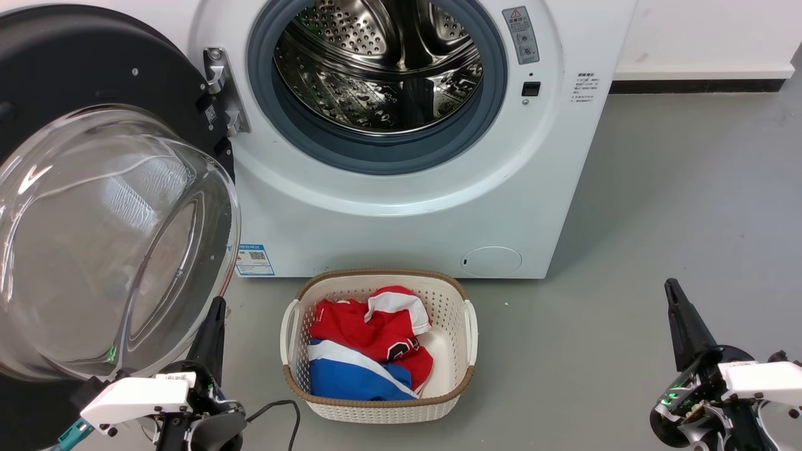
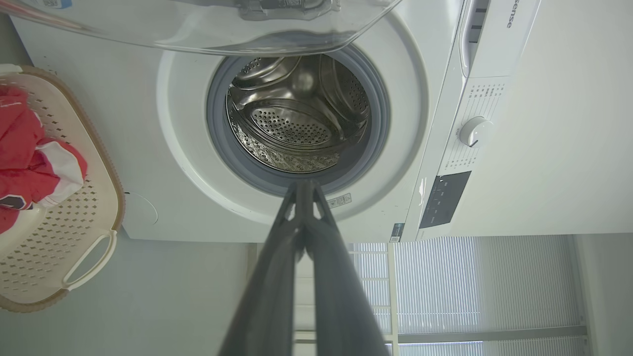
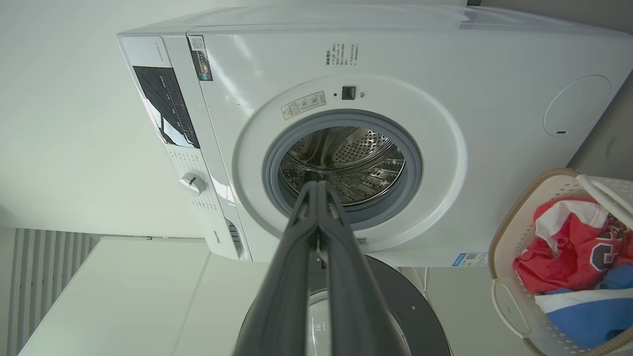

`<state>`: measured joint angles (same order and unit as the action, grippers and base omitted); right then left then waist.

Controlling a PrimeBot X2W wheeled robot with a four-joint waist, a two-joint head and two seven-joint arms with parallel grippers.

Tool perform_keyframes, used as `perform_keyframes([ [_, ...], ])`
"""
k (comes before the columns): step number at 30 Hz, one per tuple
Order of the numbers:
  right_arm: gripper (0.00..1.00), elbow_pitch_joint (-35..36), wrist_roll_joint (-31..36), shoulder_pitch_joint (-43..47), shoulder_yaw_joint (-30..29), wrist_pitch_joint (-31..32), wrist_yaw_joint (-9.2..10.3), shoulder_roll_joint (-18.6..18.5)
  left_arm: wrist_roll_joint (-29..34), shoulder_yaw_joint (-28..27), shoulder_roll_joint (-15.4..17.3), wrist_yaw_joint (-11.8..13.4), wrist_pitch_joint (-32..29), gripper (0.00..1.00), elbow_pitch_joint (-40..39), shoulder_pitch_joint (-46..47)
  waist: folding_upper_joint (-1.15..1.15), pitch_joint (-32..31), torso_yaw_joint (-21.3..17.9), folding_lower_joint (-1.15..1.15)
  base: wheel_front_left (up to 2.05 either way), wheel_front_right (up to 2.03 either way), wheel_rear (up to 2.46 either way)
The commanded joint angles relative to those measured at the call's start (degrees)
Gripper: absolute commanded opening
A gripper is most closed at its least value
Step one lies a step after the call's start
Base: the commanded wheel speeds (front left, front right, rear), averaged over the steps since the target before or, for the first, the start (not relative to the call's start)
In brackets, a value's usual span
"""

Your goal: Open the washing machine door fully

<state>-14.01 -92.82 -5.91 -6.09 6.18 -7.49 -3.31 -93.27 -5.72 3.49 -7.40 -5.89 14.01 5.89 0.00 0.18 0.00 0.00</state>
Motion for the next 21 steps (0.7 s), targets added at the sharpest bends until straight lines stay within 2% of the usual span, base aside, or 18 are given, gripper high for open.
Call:
perform_keyframes([
  [1,0.0,-0.1,0.2,-0.6,-0.1,0.2,0.0,0.2,0.4,-0.1,0.0,-0.2,-0.2,0.0,0.1,0.5,0.0,0.0,0.0,0.0,0.0,0.0,0.0],
  [21,0.0,-0.1,0.3,-0.6,-0.2,0.3,0.0,0.3,0.5,-0.4,-0.2,-0.2,-0.4,0.0,0.1,0.6,0.0,0.0,0.0,0.0,0.0,0.0,0.0],
])
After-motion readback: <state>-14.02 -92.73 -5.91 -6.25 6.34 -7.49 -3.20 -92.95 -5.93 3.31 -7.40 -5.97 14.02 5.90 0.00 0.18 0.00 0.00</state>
